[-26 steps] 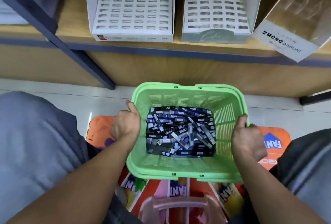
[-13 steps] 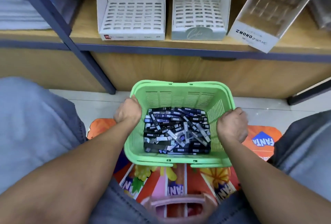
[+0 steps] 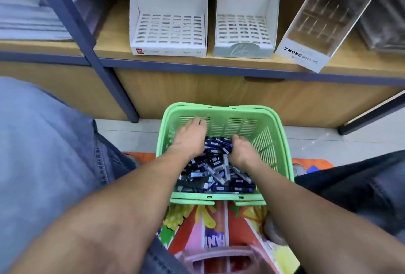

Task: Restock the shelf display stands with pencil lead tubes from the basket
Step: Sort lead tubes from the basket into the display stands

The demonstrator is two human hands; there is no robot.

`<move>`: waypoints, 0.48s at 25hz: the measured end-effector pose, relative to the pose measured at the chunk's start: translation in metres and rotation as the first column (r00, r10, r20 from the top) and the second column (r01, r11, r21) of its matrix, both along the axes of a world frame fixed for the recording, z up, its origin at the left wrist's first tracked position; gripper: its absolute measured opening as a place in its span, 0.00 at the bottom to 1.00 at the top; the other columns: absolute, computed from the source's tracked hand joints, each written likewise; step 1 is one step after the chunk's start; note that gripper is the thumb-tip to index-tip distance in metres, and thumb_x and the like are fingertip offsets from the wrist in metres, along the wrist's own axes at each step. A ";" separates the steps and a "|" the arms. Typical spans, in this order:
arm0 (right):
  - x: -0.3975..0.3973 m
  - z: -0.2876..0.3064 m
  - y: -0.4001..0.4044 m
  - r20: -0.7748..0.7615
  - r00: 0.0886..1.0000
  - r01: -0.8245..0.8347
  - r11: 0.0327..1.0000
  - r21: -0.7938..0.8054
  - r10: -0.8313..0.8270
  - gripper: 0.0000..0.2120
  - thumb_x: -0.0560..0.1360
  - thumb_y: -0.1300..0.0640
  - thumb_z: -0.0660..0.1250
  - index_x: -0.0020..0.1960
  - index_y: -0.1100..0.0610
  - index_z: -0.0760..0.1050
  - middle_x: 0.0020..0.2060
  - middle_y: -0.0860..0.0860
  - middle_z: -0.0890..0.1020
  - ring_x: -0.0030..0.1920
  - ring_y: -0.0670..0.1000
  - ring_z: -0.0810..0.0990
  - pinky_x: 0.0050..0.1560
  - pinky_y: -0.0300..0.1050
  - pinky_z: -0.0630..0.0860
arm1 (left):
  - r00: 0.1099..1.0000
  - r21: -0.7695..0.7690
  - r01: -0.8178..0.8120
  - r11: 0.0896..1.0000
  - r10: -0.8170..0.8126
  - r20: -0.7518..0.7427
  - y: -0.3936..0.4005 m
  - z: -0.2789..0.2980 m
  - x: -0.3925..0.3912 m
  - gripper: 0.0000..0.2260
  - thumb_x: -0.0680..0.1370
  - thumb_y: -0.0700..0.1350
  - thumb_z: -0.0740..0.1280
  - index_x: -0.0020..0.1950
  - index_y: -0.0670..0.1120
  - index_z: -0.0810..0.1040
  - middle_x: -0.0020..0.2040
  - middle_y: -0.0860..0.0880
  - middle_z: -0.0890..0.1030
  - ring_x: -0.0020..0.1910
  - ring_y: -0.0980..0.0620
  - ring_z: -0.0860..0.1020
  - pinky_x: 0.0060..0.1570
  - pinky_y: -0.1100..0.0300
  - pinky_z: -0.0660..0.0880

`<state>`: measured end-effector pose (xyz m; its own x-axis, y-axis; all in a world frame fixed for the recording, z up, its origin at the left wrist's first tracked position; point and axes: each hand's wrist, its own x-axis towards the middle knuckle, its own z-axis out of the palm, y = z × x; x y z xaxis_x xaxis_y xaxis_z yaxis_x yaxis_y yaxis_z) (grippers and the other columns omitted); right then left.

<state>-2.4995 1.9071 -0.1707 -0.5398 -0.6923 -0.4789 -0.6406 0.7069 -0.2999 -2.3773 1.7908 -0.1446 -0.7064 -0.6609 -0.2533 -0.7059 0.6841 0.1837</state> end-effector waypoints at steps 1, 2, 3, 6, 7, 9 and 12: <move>0.002 -0.013 -0.001 0.047 0.998 -0.035 0.997 0.062 0.032 0.30 0.76 0.67 0.68 0.75 0.60 0.62 0.73 0.60 0.69 0.70 0.60 0.72 0.71 0.53 0.71 | 0.997 0.142 0.014 0.990 -0.025 0.076 0.002 -0.009 -0.007 0.28 0.74 0.30 0.66 0.74 0.41 0.68 0.67 0.39 0.74 0.65 0.41 0.75 0.67 0.47 0.74; 0.001 -0.025 -0.003 0.075 0.995 -0.066 0.992 0.107 0.058 0.32 0.76 0.66 0.69 0.76 0.60 0.61 0.74 0.60 0.68 0.71 0.60 0.71 0.72 0.53 0.70 | 0.989 0.244 0.015 0.970 -0.051 0.142 0.002 -0.020 -0.014 0.28 0.75 0.31 0.66 0.75 0.42 0.68 0.65 0.39 0.76 0.62 0.41 0.77 0.65 0.47 0.76; -0.003 -0.036 -0.004 0.095 0.993 -0.080 0.987 0.143 0.067 0.34 0.76 0.64 0.71 0.77 0.61 0.59 0.74 0.60 0.66 0.72 0.60 0.70 0.72 0.52 0.69 | 0.979 0.301 0.016 0.954 -0.076 0.189 0.001 -0.031 -0.018 0.28 0.76 0.32 0.66 0.75 0.42 0.67 0.66 0.39 0.76 0.62 0.41 0.77 0.64 0.47 0.76; -0.015 -0.066 -0.006 0.129 0.992 -0.046 0.974 0.223 0.017 0.45 0.72 0.58 0.77 0.79 0.61 0.54 0.77 0.61 0.61 0.74 0.61 0.67 0.75 0.52 0.66 | 0.951 0.315 0.039 0.948 -0.132 0.280 0.001 -0.062 -0.021 0.36 0.75 0.36 0.72 0.80 0.42 0.59 0.77 0.39 0.65 0.76 0.39 0.65 0.75 0.45 0.65; -0.019 -0.075 -0.008 0.129 0.992 -0.034 0.968 0.249 0.002 0.49 0.70 0.54 0.79 0.79 0.61 0.52 0.78 0.61 0.59 0.76 0.62 0.64 0.77 0.54 0.64 | 0.945 0.322 0.036 0.946 -0.137 0.296 0.000 -0.073 -0.022 0.39 0.75 0.39 0.74 0.80 0.42 0.56 0.79 0.39 0.61 0.78 0.39 0.61 0.77 0.45 0.61; -0.027 -0.091 -0.014 0.130 0.991 -0.023 0.953 0.303 -0.017 0.59 0.67 0.47 0.80 0.82 0.59 0.43 0.80 0.61 0.51 0.79 0.64 0.55 0.78 0.60 0.58 | 0.940 0.344 0.012 0.939 -0.128 0.316 -0.005 -0.092 -0.026 0.45 0.73 0.44 0.77 0.81 0.43 0.52 0.82 0.40 0.55 0.81 0.39 0.53 0.79 0.43 0.54; -0.031 -0.111 -0.018 0.171 0.985 -0.029 0.934 0.356 -0.035 0.62 0.69 0.45 0.79 0.82 0.53 0.35 0.81 0.58 0.42 0.81 0.64 0.49 0.78 0.65 0.55 | 0.929 0.404 -0.034 0.914 -0.120 0.349 -0.011 -0.116 -0.028 0.53 0.70 0.52 0.79 0.83 0.45 0.47 0.83 0.41 0.50 0.81 0.38 0.48 0.79 0.41 0.51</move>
<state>-2.5307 1.8893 -0.2820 -0.4292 -0.4578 -0.7786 -0.5996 0.7891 -0.1335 -2.4055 1.7801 -0.2607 -0.5410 -0.4214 -0.7278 -0.7466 0.6391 0.1849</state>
